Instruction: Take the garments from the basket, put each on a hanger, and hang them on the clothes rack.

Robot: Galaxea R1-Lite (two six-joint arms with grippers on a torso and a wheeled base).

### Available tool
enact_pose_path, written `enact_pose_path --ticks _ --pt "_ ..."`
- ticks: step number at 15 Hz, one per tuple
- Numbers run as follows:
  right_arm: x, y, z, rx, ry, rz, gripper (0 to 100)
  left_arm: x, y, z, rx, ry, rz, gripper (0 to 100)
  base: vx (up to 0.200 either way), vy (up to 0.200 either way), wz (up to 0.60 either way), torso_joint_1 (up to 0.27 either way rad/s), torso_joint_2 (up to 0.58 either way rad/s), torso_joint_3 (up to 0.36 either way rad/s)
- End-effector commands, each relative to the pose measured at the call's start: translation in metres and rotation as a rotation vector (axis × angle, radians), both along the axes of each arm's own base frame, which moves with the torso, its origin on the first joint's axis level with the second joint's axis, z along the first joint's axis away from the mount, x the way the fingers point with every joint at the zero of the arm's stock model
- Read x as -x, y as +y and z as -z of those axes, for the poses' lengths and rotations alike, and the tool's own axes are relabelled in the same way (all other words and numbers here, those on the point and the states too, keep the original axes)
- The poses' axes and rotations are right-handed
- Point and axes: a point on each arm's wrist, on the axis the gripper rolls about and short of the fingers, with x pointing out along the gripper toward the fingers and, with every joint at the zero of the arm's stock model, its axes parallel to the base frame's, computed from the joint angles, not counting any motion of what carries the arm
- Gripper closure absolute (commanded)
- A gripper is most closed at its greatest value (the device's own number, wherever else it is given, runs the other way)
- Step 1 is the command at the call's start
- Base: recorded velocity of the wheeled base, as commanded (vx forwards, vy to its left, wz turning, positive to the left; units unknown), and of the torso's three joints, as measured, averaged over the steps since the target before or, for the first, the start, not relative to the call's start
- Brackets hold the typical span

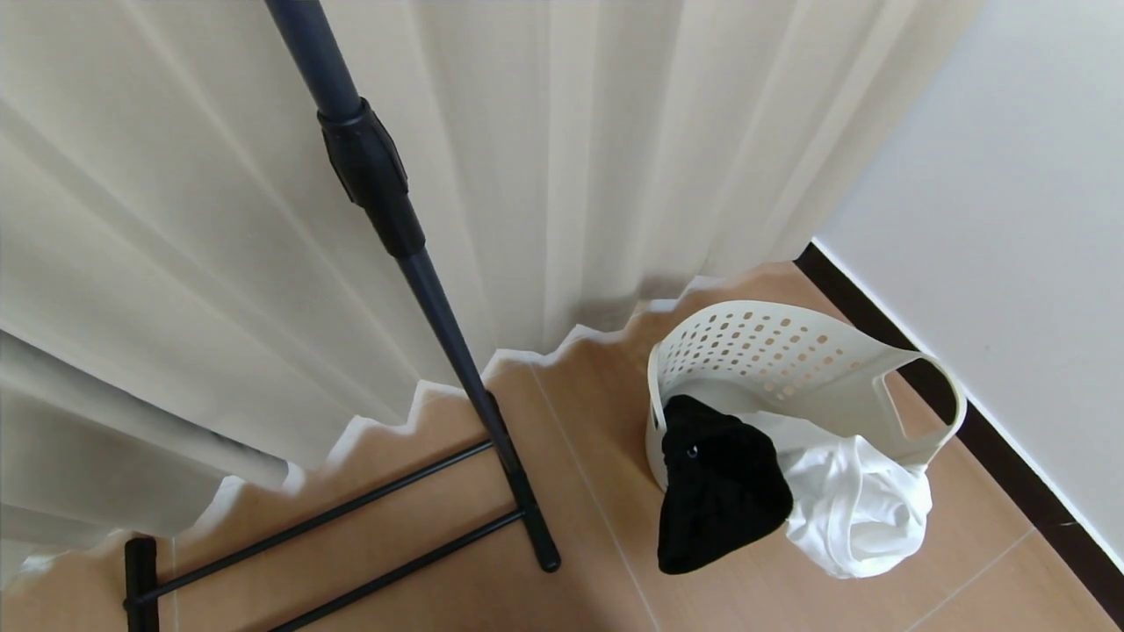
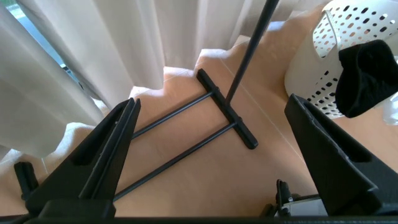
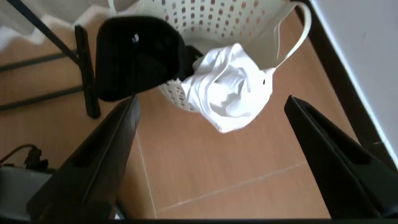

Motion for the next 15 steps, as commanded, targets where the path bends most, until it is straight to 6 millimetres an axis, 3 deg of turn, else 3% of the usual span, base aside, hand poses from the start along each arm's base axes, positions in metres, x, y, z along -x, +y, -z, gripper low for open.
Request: enact_pose_path --ticks 1,4,7,9,11,15 --pt "-0.022 0.001 -0.006 0.028 0.224 -0.059 0 0.0 0.0 0.0 0.001 0.001 -0.001 0 0.0 0.0 0.0 0.002 0.0 -0.193" --pt "-0.069 0.008 -0.038 0.055 0.356 -0.151 0 0.0 0.0 0.0 0.005 0.002 -0.004 0 0.0 0.0 0.0 0.0 0.0 -0.06" --pt "-0.141 0.024 -0.062 0.207 0.492 -0.264 0 0.0 0.0 0.0 0.001 0.001 -0.004 0 0.0 0.0 0.0 0.0 0.0 0.0" --pt "-0.174 0.031 -0.064 0.295 0.535 -0.291 0 0.0 0.0 0.0 0.001 0.001 -0.004 0 0.0 0.0 0.0 0.0 0.0 0.0" --pt "-0.224 0.046 -0.065 0.441 0.554 -0.365 0 0.0 0.0 0.0 0.001 0.001 -0.004 0 0.0 0.0 0.0 0.0 0.0 0.0" --pt "-0.276 0.074 -0.048 0.631 0.603 -0.363 0 0.0 0.0 0.0 0.001 0.001 -0.004 0 0.0 0.0 0.0 0.0 0.0 0.0"
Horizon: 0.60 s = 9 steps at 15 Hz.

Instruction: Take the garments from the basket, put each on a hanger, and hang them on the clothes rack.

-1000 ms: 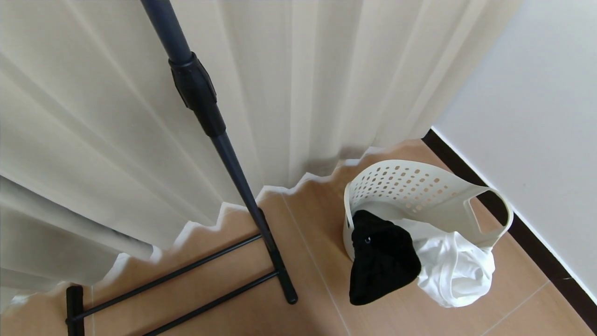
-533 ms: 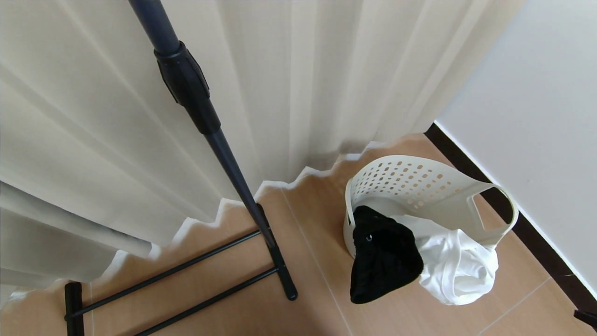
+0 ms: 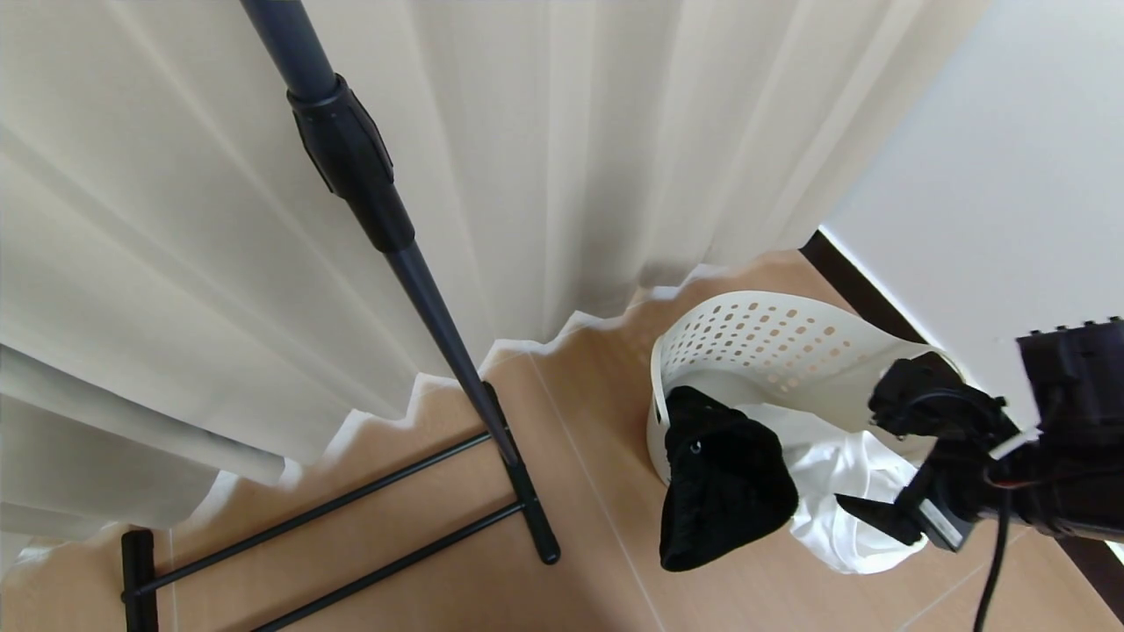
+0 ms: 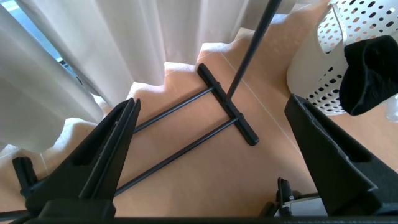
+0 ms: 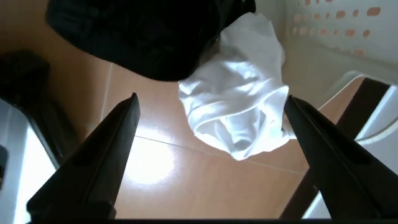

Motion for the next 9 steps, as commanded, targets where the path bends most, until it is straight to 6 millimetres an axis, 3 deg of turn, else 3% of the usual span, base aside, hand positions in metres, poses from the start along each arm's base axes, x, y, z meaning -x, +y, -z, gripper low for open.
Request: enact_pose_path --ticks 1,9 --pt "-0.052 0.03 0.028 0.106 0.077 -0.032 0 0.0 0.0 0.0 0.0 0.001 0.0 0 0.0 0.0 0.0 0.0 0.0 0.0" --pt "-0.106 0.049 0.061 0.131 0.036 -0.001 0 0.0 0.0 0.0 0.0 0.001 0.0 0 0.0 0.0 0.0 0.0 0.0 0.0"
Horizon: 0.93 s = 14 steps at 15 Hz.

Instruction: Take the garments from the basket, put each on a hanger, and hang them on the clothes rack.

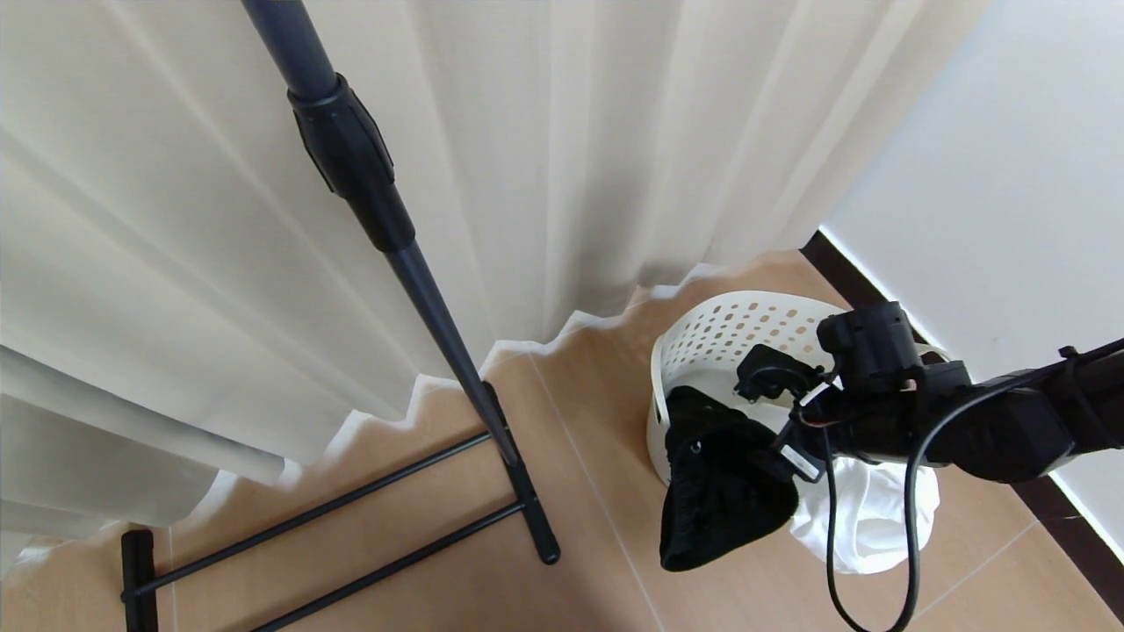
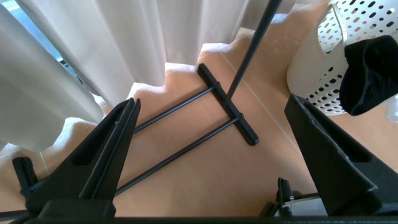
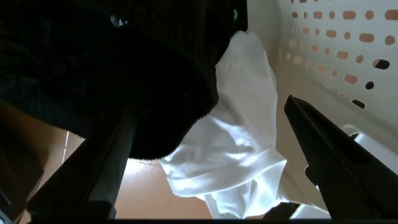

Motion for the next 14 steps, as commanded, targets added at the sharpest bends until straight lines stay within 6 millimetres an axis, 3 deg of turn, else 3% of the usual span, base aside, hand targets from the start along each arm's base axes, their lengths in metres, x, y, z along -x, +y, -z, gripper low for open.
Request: enact_pose_path --ticks 1,8,9,14 --pt "-0.015 0.002 0.023 0.008 0.041 0.004 0 0.0 0.0 0.0 0.0 0.001 0.0 0 0.0 0.0 0.0 0.0 0.0 0.0" --pt "-0.048 0.0 0.042 -0.036 -0.004 0.033 0 0.0 0.0 0.0 0.0 0.001 0.0 0 0.0 0.0 0.0 0.0 0.0 0.0" --pt "-0.049 0.0 0.041 -0.039 -0.013 0.034 100 0.0 0.0 0.0 0.0 0.001 0.0 0 0.0 0.0 0.0 0.0 0.0 0.0" --pt "-0.037 -0.002 0.028 -0.13 -0.023 0.08 100 0.0 0.0 0.0 0.0 0.001 0.0 0 0.0 0.0 0.0 0.0 0.0 0.0"
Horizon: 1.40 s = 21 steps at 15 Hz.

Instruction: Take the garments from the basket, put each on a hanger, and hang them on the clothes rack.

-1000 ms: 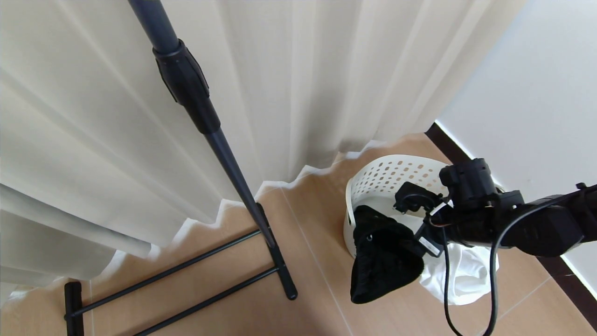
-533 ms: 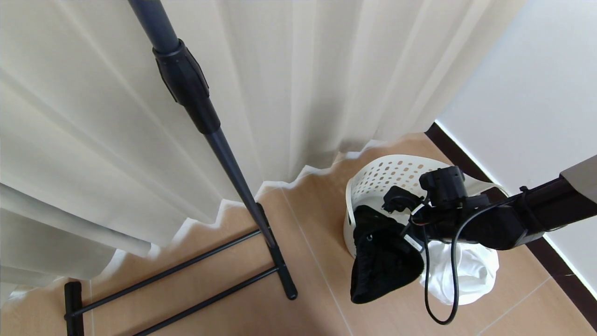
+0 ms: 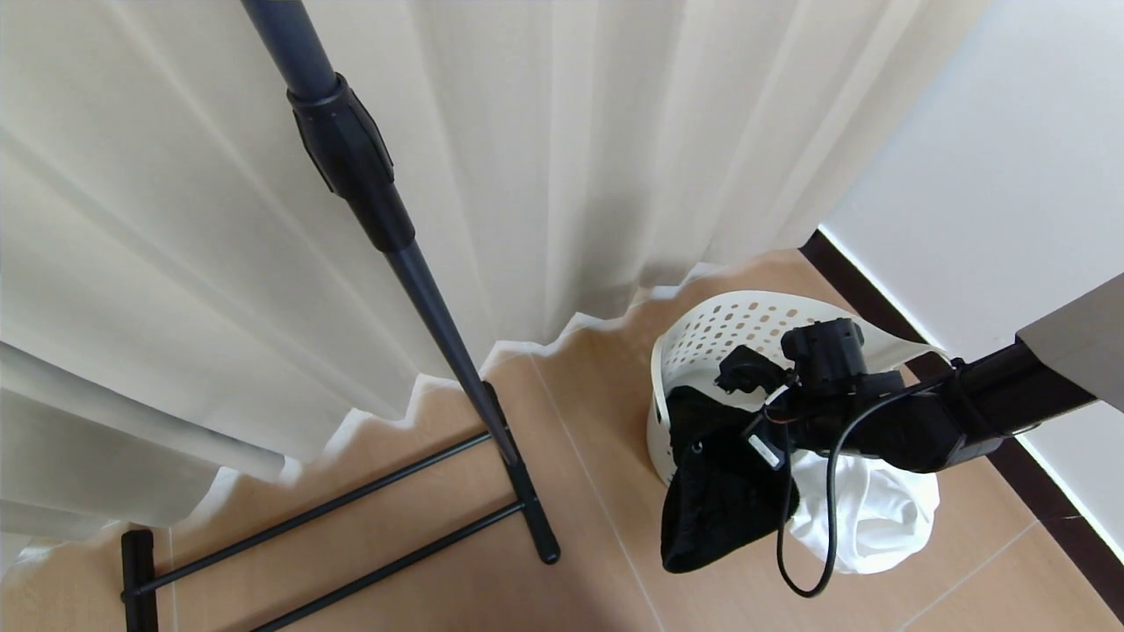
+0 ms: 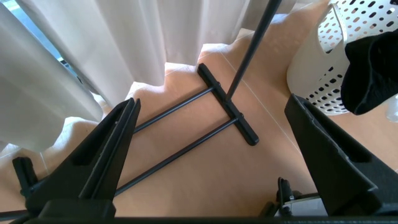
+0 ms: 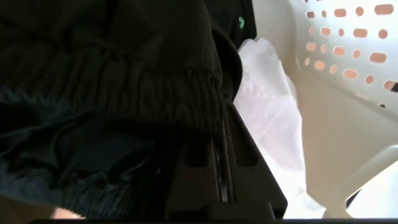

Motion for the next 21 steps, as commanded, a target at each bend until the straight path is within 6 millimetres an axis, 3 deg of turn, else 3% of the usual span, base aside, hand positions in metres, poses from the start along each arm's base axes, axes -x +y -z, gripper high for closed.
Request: enact_pose_path --ticks 1,4,6,11,14,21 --pt "0.012 -0.003 -0.017 -0.047 -0.024 0.019 100 0.0 0.0 0.0 0.0 0.001 0.0 0 0.0 0.0 0.0 0.0 0.0 0.0" --pt "0.053 -0.01 -0.055 -0.142 -0.09 0.059 100 0.0 0.0 0.0 0.0 0.001 0.0 0 0.0 0.0 0.0 0.0 0.0 0.0" --pt "0.095 -0.009 -0.09 -0.227 -0.174 0.046 100 0.0 0.0 0.0 0.0 0.001 0.0 0 0.0 0.0 0.0 0.0 0.0 0.0" --pt "0.157 -0.006 -0.138 -0.358 -0.325 -0.028 100 0.0 0.0 0.0 0.0 0.001 0.002 0 0.0 0.0 0.0 0.0 0.0 0.0" --pt "0.18 -0.006 -0.139 -0.383 -0.339 -0.078 100 0.0 0.0 0.0 0.0 0.001 0.002 0 0.0 0.0 0.0 0.0 0.0 0.0" --pt "0.18 -0.007 -0.138 -0.381 -0.344 -0.073 100 0.0 0.0 0.0 0.0 0.003 0.003 0 0.0 0.0 0.0 0.0 0.0 0.037"
